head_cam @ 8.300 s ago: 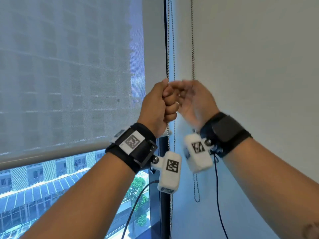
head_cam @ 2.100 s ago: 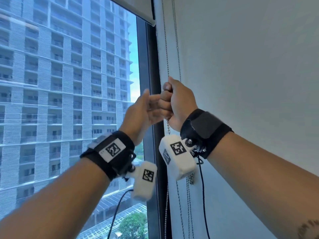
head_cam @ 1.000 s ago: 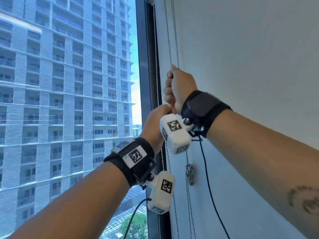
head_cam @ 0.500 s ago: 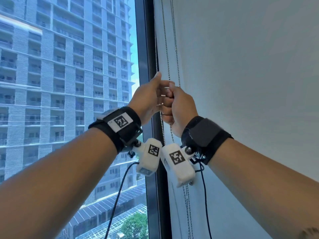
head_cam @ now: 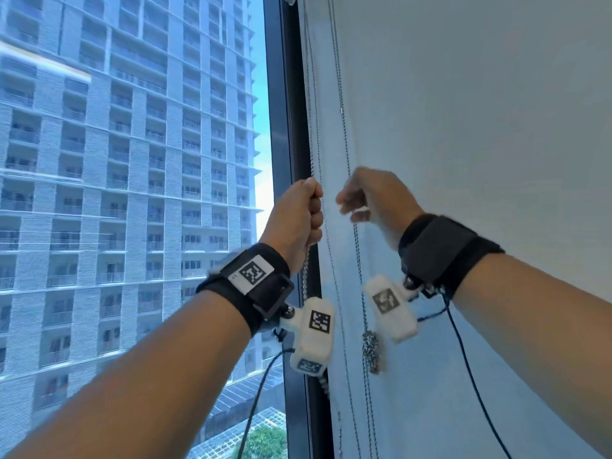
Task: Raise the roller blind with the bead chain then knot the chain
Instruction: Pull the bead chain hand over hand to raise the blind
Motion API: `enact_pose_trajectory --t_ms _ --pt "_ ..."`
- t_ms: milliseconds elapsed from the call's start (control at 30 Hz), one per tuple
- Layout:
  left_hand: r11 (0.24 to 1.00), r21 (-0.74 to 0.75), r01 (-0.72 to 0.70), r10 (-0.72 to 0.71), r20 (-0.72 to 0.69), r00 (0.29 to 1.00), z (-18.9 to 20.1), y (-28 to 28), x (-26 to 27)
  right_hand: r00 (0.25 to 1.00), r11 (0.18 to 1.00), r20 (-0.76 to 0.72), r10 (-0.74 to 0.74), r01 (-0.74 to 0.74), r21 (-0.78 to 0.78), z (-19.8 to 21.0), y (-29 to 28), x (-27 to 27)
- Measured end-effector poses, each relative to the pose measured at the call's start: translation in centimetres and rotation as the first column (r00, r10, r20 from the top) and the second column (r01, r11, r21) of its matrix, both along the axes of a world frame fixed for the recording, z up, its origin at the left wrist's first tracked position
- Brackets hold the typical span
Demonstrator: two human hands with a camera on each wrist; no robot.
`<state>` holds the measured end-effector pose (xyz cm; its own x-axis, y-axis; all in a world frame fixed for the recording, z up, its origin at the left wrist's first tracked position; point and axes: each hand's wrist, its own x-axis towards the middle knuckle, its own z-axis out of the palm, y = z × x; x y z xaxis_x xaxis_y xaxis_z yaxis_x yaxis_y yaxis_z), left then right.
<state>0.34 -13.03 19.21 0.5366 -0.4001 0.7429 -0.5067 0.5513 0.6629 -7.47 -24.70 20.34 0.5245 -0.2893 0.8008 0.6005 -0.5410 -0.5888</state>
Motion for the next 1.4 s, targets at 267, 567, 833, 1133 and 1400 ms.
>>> enact_pose_trajectory --t_ms 267,567,833,1133,1400 --pt "1.000 -0.015 0.009 -0.010 -0.071 0.997 -3.1 -2.0 -1.0 0.896 0.827 0.036 0.442 -0.423 0.371 5.1 3.7 1.0" --pt "0.984 0.135 -0.118 0.106 0.095 0.990 -2.5 1.4 0.0 0.872 0.787 0.147 0.468 -0.486 0.379 1.9 3.7 1.3" --pt "0.984 0.170 -0.045 0.020 0.141 0.990 4.0 1.8 -0.8 0.860 0.783 0.127 0.494 -0.503 0.365 -0.9 3.8 2.0" --pt "0.999 0.020 0.043 -0.043 0.001 0.999 6.4 0.0 -1.7 0.848 0.837 -0.114 0.518 -0.475 0.270 -3.2 2.7 2.6" --pt "0.998 -0.026 -0.053 0.053 -0.014 0.999 4.5 -0.3 -0.5 0.899 0.956 -0.342 0.272 -0.293 -0.009 1.5 -1.4 1.0"
